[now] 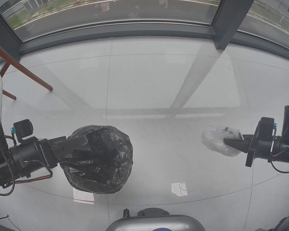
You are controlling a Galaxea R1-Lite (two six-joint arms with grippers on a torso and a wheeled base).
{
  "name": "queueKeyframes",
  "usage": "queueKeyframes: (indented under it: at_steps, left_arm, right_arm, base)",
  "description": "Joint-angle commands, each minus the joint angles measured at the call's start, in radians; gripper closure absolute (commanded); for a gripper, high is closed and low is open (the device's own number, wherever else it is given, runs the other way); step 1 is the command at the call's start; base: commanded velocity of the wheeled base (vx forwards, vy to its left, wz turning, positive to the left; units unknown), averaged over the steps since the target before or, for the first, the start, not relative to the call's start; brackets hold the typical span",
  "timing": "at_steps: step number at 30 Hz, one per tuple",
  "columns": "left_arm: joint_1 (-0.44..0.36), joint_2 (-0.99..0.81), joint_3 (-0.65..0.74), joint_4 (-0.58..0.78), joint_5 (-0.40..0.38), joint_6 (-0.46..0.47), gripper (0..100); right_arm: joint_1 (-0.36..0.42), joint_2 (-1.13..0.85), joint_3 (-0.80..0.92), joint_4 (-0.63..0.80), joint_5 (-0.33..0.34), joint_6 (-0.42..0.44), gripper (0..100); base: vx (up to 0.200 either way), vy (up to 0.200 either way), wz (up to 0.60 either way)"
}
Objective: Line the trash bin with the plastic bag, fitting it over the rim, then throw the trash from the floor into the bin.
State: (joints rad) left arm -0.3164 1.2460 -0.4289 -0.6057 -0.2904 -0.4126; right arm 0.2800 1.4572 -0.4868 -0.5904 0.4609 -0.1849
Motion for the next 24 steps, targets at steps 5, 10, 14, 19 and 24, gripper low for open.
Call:
queueKeyframes:
  at_steps: [5, 10, 14, 19, 24]
  left_arm:
    - [-0.001, 0.000, 0.001, 0.000, 0.001, 0.000, 0]
    - [-0.001, 0.000, 0.001, 0.001, 0.001, 0.000, 0]
    - [-0.001, 0.000, -0.001, 0.001, -0.001, -0.002, 0]
    - [-0.001, -0.002, 0.001, 0.000, -0.001, -0.002, 0]
    - [-0.001, 0.000, 0.001, 0.000, -0.001, -0.002, 0]
  right_arm:
    - [0.025, 0.003, -0.001, 0.000, -0.010, -0.001, 100]
    - [0.030, 0.008, -0.001, -0.002, -0.014, -0.001, 100]
    - [0.039, 0.008, 0.001, 0.000, -0.016, -0.001, 100]
    - [0.039, 0.008, -0.001, 0.000, -0.018, 0.001, 100]
    - [0.041, 0.008, -0.001, 0.000, -0.018, -0.001, 100]
  base:
    - [0.000, 0.200, 0.00]
    - [0.000, 0.200, 0.00]
    - [0.000, 0.200, 0.00]
    - [0.000, 0.200, 0.00]
    - [0.000, 0.200, 0.00]
